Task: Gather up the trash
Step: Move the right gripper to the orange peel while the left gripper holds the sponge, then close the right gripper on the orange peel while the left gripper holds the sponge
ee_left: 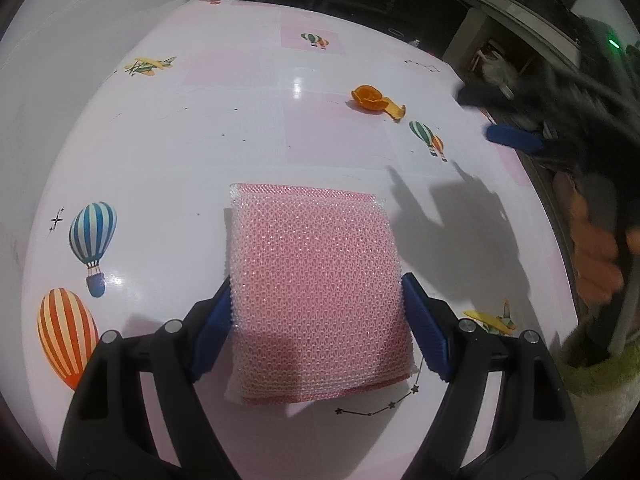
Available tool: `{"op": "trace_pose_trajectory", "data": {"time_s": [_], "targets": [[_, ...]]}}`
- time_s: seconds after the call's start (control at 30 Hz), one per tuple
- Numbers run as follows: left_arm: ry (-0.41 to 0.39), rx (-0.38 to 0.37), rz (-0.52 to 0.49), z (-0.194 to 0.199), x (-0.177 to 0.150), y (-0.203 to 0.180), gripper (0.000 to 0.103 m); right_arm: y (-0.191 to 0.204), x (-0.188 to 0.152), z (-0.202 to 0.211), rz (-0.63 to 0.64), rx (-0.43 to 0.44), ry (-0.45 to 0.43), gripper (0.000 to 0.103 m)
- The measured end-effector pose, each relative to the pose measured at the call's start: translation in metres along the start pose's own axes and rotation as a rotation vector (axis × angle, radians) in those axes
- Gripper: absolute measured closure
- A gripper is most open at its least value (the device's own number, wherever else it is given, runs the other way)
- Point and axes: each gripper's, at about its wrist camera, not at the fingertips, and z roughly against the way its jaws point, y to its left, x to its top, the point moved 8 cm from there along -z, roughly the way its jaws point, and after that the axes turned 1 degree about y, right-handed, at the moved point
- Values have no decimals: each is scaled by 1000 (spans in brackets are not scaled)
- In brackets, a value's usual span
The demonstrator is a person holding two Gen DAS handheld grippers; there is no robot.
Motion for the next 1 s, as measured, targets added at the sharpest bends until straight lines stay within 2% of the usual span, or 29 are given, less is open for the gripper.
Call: {"op": "trace_pose_trajectory", "data": {"time_s": [0.07,0.17,0.23,0.43,0.53,0.63,0.77,0.87,1.0], "targets": [[-1,-2,6,0,1,3,27,-1,14,-14,-37,4,-1,24],[-2,-5,11,1,2,6,27,-6,26,-32,-63,-22,6,37],[-1,-8,13,0,2,7,27,-7,31,-44,-67,-34,22,41],[-2,-13,15,0,3,6,27,10,26,-71,115,-115,80,48],[-3,-13,19,0,4,7,27,15,20,-77,189,-166,91,57],[-4,-14,19,1,4,6,27,15,20,-78,199,-173,89,69],[-5,-16,13,2,3,3,27,13,19,-72,179,-161,83,91],[-6,-21,4,1,3,0,27,9,16,-64,153,-148,79,97],[-9,-32,-20,2,3,-7,27,1,8,-45,120,-138,54,98]]}}
